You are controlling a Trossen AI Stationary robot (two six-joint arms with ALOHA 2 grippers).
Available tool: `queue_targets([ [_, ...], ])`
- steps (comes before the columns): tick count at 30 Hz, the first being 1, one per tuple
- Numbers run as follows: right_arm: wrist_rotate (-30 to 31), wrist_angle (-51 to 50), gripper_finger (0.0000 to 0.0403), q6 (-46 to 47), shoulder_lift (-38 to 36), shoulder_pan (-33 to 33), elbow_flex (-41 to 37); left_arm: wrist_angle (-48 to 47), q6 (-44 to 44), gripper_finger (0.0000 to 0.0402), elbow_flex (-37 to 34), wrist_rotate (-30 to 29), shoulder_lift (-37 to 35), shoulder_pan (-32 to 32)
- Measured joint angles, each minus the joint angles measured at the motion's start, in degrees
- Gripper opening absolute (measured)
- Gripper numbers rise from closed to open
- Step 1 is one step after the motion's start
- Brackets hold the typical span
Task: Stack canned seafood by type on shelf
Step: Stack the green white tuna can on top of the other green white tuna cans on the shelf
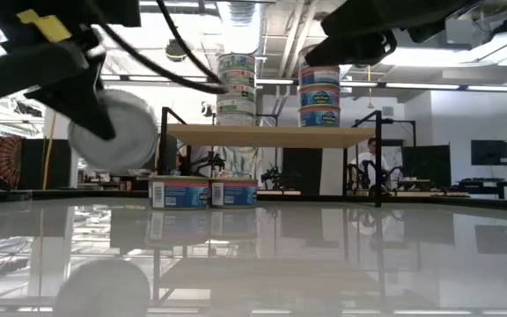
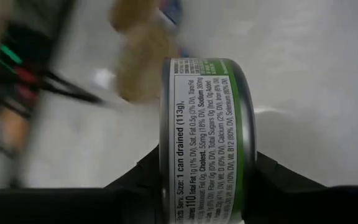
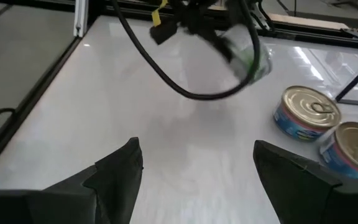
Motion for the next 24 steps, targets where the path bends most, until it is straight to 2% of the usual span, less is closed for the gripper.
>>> queue_targets([
  [3,0.0,-3.0,0.0329,-0.9,-1.8,0.0,0.0,-4.2,6.7,0.0132,0.9,-7.3,0.0,-0.4],
  [9,2.9,-10.3,0.0329,-1.7,-8.9,-0.2,0.0,-10.8,18.4,0.0132,3.3,-26.9,-0.8,0.8],
  [13,6.4,-12.3,0.0329,-1.5,-13.5,-0.5,0.0,-10.7,28.9,0.0132,4.3,-33.8,-4.8,3.6],
  [17,7.2,-12.3,0.0329,-1.5,-16.0,-0.5,0.0,-8.4,40.4,0.0133,5.6,-36.6,-11.2,6.7],
  [20,9.1,-12.3,0.0329,-1.5,-16.1,-0.5,0.0,-1.6,52.7,0.0133,6.3,-35.8,-16.6,9.4],
  [22,10.4,-12.1,0.0329,-1.5,-15.6,-0.9,0.0,6.1,63.8,0.0134,6.3,-31.0,-20.0,11.8],
  [24,10.6,-11.8,0.0329,-1.5,-15.3,-1.8,0.0,15.5,76.0,0.0134,6.3,-23.3,-22.5,14.3],
])
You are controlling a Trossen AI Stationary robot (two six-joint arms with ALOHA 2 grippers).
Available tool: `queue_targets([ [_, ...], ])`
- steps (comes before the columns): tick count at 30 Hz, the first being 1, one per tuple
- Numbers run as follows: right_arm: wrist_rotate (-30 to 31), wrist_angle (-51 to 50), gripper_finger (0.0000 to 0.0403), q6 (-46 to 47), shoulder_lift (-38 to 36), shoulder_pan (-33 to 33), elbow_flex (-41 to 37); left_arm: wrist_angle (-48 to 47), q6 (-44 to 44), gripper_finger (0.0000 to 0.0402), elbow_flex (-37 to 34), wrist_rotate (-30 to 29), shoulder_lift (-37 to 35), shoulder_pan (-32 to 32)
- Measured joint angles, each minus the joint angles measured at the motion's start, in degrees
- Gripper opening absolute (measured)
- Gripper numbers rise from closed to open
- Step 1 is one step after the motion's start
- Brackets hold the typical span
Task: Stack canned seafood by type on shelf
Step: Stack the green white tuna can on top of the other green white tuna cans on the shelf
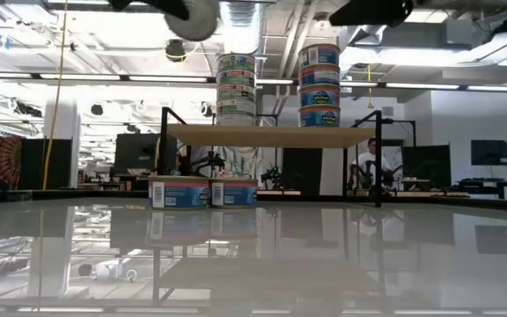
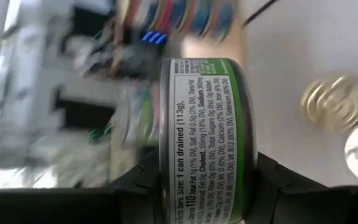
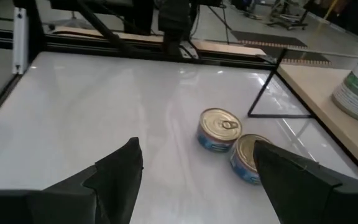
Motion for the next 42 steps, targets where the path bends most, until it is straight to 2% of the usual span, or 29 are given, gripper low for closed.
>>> queue_targets([
  [2,0.0,0.0,0.0329,0.4,0.0,-1.1,0.0,9.6,11.7,0.0134,0.0,4.3,-0.9,1.9],
  [6,0.0,-0.2,0.0329,0.4,-0.4,-2.3,0.0,25.6,34.5,0.0134,0.0,5.7,-1.1,4.5],
  [8,0.0,-0.3,0.0329,0.4,-0.5,-2.5,0.0,31.0,42.8,0.0134,0.0,7.3,-1.2,6.3],
  [11,0.0,-1.5,0.0329,-0.1,-0.5,-2.5,0.0,33.2,50.7,0.0134,0.0,9.6,-1.5,10.1],
  [20,0.0,-3.6,0.0329,0.0,-0.5,-4.7,0.0,37.1,58.7,0.0134,0.0,14.0,-1.5,24.7],
  [28,0.0,-4.4,0.0329,-1.6,-0.5,-6.5,0.0,38.9,63.3,0.0135,0.0,21.2,-1.5,35.8],
  [36,0.0,-6.2,0.0329,-2.6,-0.5,-8.9,0.0,34.7,70.6,0.0135,0.0,28.6,-1.5,37.5],
  [42,0.0,-5.5,0.0329,-2.8,-0.5,-10.1,0.0,35.2,71.2,0.0135,0.0,26.5,-0.9,37.5],
])
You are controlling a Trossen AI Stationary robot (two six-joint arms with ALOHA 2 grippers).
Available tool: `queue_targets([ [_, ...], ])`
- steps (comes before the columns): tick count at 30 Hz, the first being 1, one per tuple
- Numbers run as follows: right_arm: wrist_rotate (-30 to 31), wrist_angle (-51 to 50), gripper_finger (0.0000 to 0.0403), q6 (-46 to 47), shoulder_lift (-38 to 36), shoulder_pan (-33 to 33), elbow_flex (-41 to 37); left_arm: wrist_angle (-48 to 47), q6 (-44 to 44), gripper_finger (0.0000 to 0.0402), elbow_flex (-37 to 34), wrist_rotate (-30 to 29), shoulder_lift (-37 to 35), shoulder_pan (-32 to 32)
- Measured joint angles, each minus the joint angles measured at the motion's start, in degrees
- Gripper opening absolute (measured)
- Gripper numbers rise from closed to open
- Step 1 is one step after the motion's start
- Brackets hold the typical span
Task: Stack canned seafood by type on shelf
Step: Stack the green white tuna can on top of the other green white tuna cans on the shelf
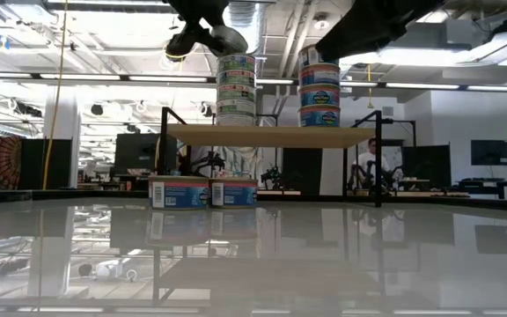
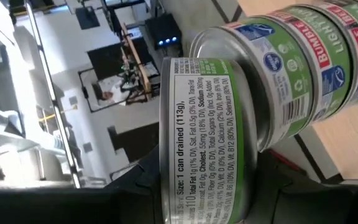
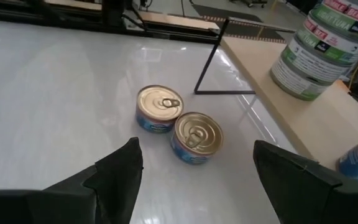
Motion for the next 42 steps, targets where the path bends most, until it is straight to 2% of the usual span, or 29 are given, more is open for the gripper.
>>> queue_targets([
  [11,-0.1,2.6,0.0329,0.8,0.0,-0.6,0.0,3.2,-5.5,0.0135,0.0,0.8,0.4,0.4],
  [22,-0.2,4.2,0.0329,0.6,0.0,-0.6,0.0,4.2,-5.5,0.0138,0.0,-3.0,2.8,0.1],
  [42,-0.3,4.9,0.0329,0.6,0.0,-0.6,0.0,3.9,-5.0,0.0211,0.0,-3.3,2.5,-1.2],
])
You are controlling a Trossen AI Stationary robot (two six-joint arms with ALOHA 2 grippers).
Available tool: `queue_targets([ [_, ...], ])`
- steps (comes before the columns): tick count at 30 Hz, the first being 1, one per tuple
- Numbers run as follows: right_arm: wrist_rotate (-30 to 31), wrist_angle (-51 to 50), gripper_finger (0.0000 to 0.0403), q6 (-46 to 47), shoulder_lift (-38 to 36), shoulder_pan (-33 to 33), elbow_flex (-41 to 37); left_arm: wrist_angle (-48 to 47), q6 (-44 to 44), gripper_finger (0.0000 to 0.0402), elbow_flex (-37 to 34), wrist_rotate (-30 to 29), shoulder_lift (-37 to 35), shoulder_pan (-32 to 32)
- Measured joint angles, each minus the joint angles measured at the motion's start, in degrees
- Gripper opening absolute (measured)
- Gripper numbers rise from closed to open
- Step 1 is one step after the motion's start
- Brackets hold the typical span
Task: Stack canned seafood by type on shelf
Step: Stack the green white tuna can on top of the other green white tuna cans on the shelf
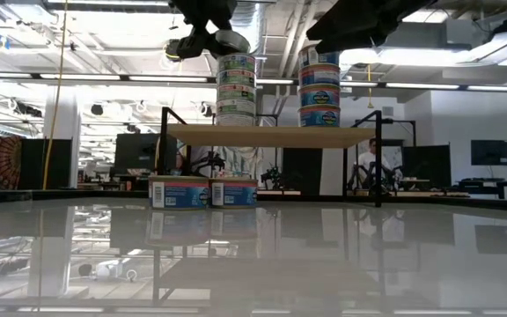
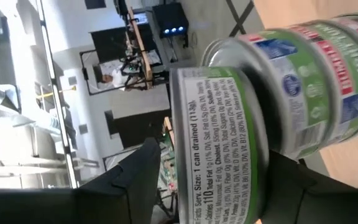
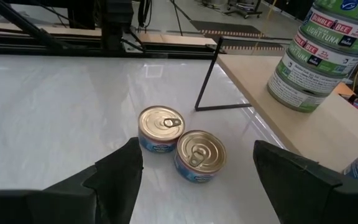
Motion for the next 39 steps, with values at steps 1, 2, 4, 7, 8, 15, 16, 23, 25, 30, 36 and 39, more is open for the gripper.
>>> queue_targets([
  [1,0.0,0.0,0.0329,0.0,0.0,0.0,0.0,-0.2,0.2,0.0213,0.0,0.0,0.0,-0.2],
  [2,0.0,0.0,0.0329,0.0,0.0,0.0,0.0,-0.2,0.2,0.0215,0.0,0.0,0.0,-0.4],
  [4,0.0,0.0,0.0329,0.0,0.0,0.0,0.0,-0.2,0.0,0.0217,0.0,0.1,0.0,-0.6],
  [7,0.0,0.0,0.0329,0.0,0.0,0.0,0.0,-0.2,-0.3,0.0218,0.0,0.0,0.0,-1.0],
  [8,0.0,0.1,0.0329,0.1,0.0,0.0,0.0,-0.2,-0.3,0.0218,0.0,-0.1,0.0,-1.2],
  [15,0.0,0.5,0.0329,0.2,0.0,0.0,0.0,-2.6,-2.3,0.0218,2.1,0.3,-0.1,-2.7],
  [16,0.0,0.5,0.0329,0.2,0.0,0.0,0.0,-2.9,-2.5,0.0218,2.3,0.3,-0.1,-3.0],
  [23,0.0,1.3,0.0329,0.2,0.0,0.1,0.0,-6.0,-5.4,0.0218,3.1,2.1,-0.1,-4.1],
  [25,0.0,1.4,0.0329,0.2,0.0,0.2,0.0,-6.7,-5.8,0.0218,3.1,2.3,-0.1,-4.1],
  [30,0.0,1.9,0.0329,0.2,0.0,0.2,0.0,-6.7,-6.6,0.0218,3.1,5.4,-0.1,-4.1],
  [36,-0.1,3.0,0.0329,-0.3,0.0,0.2,0.0,-6.7,-6.2,0.0218,3.1,6.5,0.4,-3.7],
  [39,-0.1,3.0,0.0329,-0.3,0.0,0.2,0.0,-6.6,-6.0,0.0218,3.1,8.0,0.4,-3.4],
])
